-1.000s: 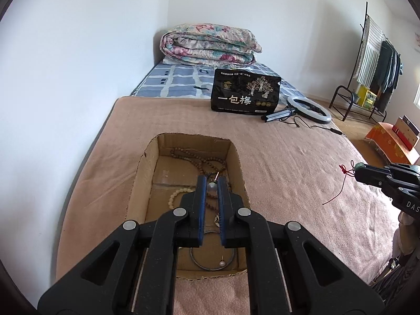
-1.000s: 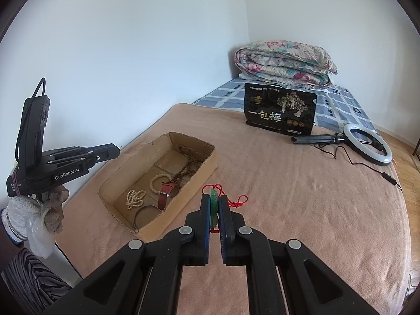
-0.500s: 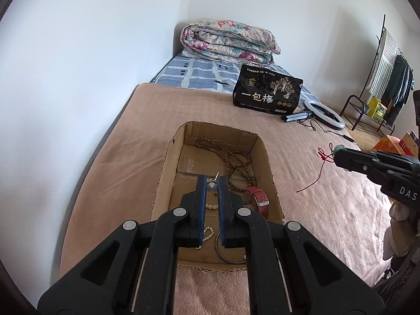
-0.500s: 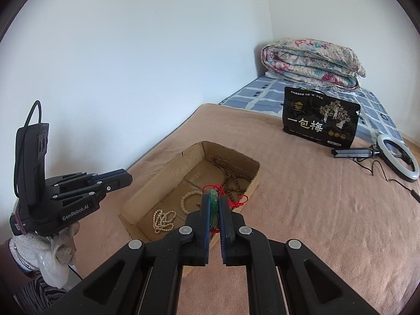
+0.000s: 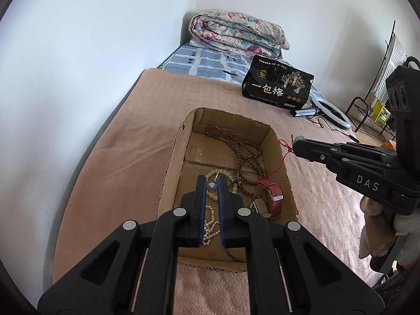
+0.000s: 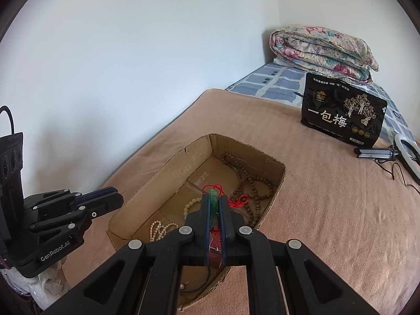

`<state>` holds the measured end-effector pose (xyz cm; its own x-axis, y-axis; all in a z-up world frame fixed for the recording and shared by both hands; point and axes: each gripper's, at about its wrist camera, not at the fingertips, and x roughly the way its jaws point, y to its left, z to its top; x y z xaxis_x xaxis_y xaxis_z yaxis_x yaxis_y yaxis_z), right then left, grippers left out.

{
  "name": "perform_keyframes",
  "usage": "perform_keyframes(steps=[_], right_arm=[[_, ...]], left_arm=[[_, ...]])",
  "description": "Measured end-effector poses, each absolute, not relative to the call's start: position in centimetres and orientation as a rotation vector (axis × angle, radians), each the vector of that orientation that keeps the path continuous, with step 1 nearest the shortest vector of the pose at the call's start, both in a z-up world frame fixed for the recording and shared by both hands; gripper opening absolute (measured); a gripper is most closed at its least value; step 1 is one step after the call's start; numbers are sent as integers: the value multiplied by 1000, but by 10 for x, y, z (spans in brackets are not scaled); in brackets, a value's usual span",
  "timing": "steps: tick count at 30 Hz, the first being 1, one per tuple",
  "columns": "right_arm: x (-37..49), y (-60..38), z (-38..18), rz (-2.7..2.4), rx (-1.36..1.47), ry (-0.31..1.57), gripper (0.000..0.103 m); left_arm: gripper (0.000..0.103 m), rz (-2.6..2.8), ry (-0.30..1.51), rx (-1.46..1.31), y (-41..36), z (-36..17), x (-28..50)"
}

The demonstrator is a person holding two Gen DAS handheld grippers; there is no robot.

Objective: Organize jewelry

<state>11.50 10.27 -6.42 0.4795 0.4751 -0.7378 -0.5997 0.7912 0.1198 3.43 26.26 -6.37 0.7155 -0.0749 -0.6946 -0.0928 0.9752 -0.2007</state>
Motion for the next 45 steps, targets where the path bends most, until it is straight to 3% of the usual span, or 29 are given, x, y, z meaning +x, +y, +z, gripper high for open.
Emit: perform_keyframes(steps=[8,13,15,17,18,25,45], right_arm=[[126,109,-74,655,-154,872,7],[129,104,-68,623,-136,849,48],[131,101,-67,608,-122,847,80],[131,96,-64,588,-100,829,86],[132,94,-62,579,-93,823,89],[134,88,-59,535,-94,812,99],[88,58,-15,524,-162,725,101]], left_arm=[[6,13,774,-226,262,-65,37],[10,20,776,-200,258,-66,37],[53,27,773,-198,257,-65,36],[69,37,751,-207,257,-63,33],[69,34,745,-210,257,-61,33],[70,37,740,-199,253,-58,32],[70,64,671,-159,238,-15,0]])
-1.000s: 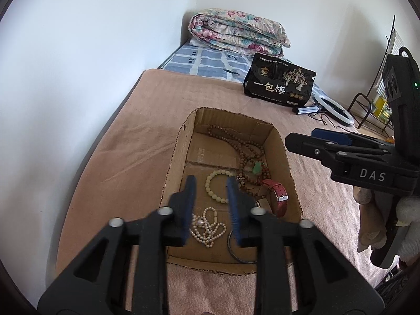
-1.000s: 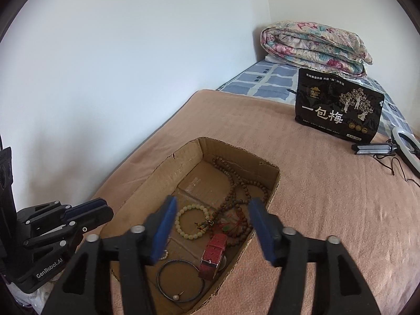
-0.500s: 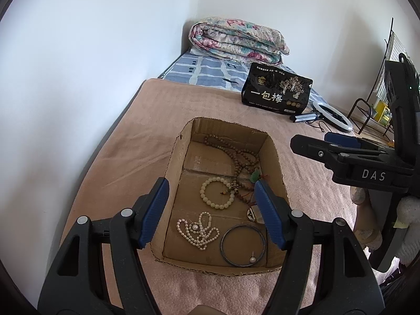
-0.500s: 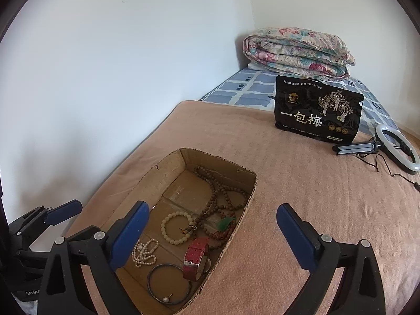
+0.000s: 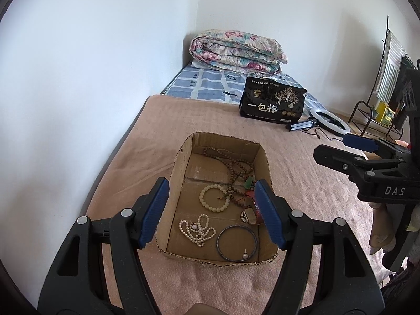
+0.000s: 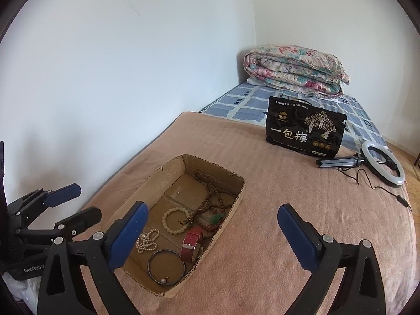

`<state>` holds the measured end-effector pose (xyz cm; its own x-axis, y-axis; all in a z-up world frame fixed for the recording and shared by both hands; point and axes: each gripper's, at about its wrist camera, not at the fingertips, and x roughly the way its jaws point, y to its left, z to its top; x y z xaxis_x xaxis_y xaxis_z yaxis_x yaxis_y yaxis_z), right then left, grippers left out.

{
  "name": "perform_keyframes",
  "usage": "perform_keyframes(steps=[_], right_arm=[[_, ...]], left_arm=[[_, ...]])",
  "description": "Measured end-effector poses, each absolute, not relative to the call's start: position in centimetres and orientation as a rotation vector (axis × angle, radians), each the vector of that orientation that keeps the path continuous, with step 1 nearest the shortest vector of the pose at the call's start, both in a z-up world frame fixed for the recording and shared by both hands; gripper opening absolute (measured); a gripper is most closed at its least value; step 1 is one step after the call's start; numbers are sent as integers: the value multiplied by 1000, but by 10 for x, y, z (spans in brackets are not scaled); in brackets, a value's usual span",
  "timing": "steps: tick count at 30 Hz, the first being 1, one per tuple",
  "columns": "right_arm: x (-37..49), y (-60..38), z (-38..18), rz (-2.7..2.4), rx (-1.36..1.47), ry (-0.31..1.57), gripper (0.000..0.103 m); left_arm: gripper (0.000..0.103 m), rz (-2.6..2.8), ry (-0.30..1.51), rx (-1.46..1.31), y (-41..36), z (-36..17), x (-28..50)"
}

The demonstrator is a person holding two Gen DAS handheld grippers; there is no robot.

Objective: Organize jewelry

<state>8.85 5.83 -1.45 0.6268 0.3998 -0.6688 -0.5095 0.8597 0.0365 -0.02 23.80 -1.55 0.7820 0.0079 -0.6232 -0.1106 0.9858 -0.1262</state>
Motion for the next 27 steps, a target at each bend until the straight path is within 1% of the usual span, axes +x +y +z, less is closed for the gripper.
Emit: perform_keyframes(steps=[3,13,15,16,25,27], right_arm=[[78,48,-4,506,-171,705,103],[47,11,20,480,-162,672,103],[41,2,22,478,-157,669,103],[38,-2,22,477,-155,669,103],[23,-26,16,463,-167,670,103],[19,-29,14,457,-172,667,103]], left_arm=[[70,74,662,-165,235,-5,-10],[70,95,630,-148,212,16,-45],[84,93,624,-142,205,18,-52],[86,95,616,-137,202,18,-55],[89,120,634,-100,180,14,-65],[95,126,625,-97,176,14,-68]])
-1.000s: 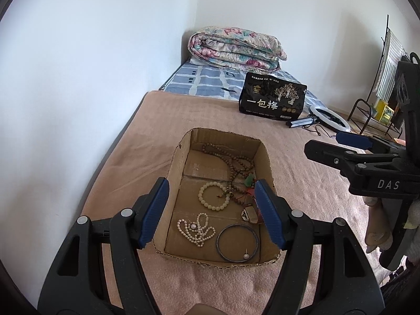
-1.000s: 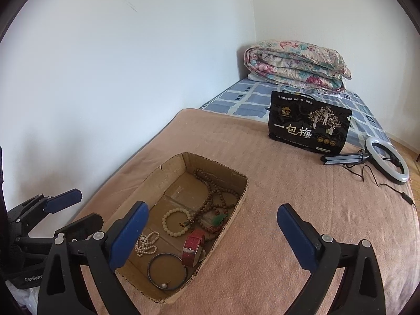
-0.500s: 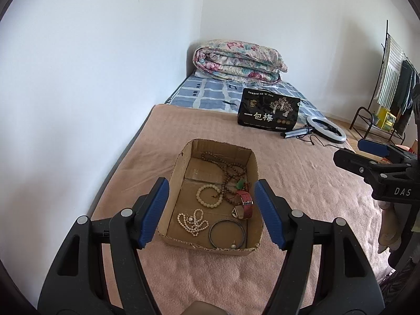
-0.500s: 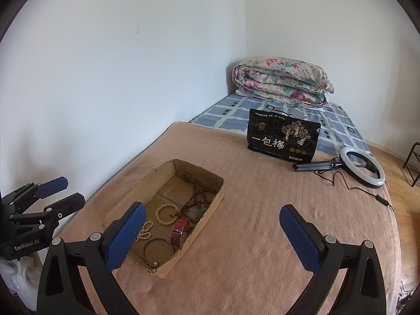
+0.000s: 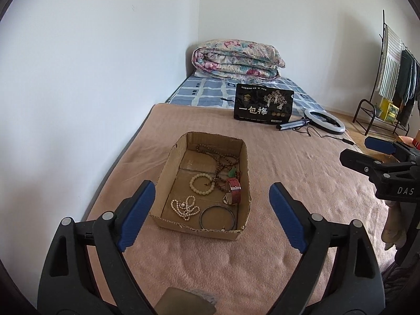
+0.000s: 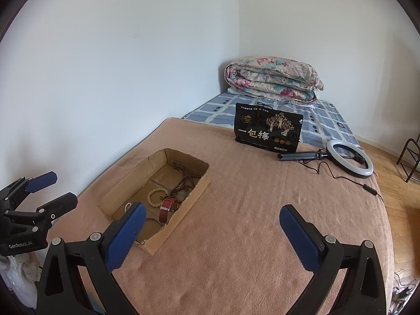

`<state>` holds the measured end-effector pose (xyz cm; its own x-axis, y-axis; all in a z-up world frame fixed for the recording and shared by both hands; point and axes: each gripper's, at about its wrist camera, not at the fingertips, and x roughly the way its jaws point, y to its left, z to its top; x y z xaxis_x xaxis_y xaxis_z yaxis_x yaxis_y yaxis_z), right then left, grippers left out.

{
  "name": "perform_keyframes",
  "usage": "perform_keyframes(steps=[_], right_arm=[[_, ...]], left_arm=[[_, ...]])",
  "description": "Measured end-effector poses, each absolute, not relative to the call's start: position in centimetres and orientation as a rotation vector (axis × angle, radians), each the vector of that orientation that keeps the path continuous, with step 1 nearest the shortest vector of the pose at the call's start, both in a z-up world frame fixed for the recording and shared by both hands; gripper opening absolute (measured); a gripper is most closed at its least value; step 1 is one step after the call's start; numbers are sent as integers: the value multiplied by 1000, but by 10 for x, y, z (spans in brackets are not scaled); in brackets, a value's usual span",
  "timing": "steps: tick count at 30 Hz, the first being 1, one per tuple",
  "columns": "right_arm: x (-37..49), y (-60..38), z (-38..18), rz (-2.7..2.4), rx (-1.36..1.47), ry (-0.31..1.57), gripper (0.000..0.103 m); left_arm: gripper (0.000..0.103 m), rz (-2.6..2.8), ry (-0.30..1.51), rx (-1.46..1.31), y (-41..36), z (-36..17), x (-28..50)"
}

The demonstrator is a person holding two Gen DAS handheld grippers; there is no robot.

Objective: Organize jewelry

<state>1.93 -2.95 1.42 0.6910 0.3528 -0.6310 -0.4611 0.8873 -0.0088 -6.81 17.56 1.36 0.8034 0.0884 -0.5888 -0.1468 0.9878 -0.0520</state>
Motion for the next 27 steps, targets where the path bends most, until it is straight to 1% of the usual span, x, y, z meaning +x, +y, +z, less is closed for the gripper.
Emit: perform_keyframes(steps=[2,5,10,11,12,21,27], right_arm=[[16,-30,12,453,-183,656,103],[12,-30,9,456,-206,639,103],[14,-29,0,467,-199,637,103],[15,-30,-2,465,-197,637,103],[15,-30,-4,462,-196,637,103],[26,-38,-24,445,-175,667,103],[25,-40,-26,443,-194,659,103]], left_arm=[[97,150,605,-79,171,14,-73],[97,169,589,-48,165,13,-74],[98,167,607,-33,158,6,-70],[99,174,611,-33,158,5,-69],[103,182,614,-31,158,5,-68],[103,182,629,-33,155,0,-59],[103,179,628,-27,150,1,-57]])
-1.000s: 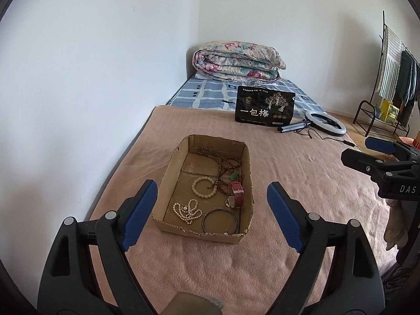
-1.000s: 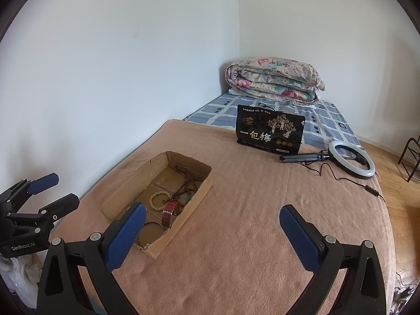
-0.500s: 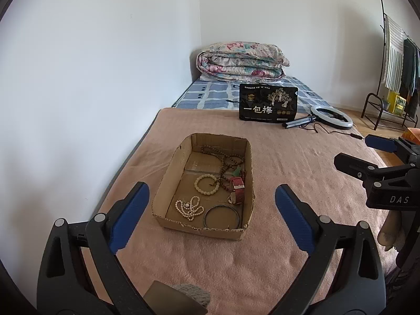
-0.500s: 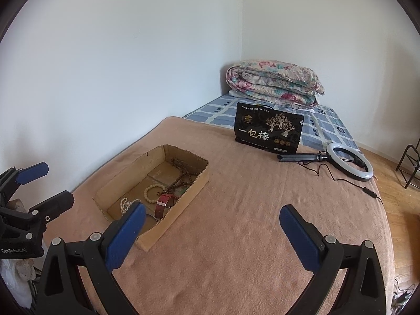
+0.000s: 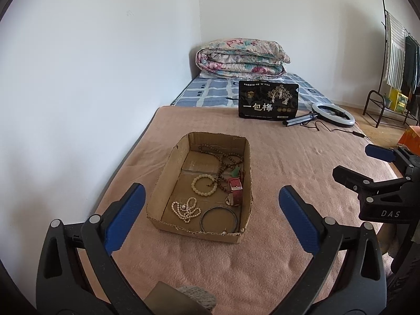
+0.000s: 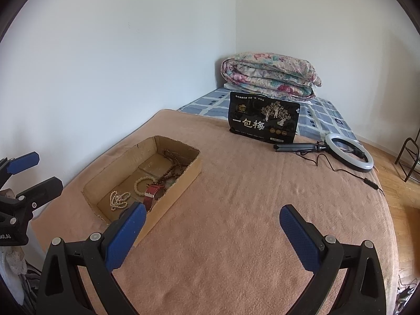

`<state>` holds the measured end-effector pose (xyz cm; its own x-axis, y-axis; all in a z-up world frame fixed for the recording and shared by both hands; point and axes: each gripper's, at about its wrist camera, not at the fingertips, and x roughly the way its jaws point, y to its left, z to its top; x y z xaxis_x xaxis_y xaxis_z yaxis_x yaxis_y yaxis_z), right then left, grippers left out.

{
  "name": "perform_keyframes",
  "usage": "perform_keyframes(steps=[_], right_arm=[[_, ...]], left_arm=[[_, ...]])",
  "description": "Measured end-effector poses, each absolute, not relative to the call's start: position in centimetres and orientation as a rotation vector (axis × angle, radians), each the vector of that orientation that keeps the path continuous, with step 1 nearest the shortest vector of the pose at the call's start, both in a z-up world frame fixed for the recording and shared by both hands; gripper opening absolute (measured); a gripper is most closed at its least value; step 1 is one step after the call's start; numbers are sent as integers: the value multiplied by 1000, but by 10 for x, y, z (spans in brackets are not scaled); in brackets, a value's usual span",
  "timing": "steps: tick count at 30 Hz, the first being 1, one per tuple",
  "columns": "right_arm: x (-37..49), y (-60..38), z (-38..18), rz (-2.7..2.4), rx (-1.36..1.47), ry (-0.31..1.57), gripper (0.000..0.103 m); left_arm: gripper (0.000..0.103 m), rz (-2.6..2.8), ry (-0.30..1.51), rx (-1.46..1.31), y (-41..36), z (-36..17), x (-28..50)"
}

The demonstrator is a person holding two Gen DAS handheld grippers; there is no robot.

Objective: Organize jewelry

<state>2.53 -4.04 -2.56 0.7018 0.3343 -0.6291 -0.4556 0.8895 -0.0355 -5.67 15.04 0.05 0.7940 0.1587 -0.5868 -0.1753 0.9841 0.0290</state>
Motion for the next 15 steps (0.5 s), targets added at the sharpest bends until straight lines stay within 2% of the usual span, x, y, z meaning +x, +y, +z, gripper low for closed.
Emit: perform_keyframes(steps=[15], right_arm=[[25,-49,-30,423,-191,676,103]], left_arm=[[103,165,645,-5,142,-7,-53]])
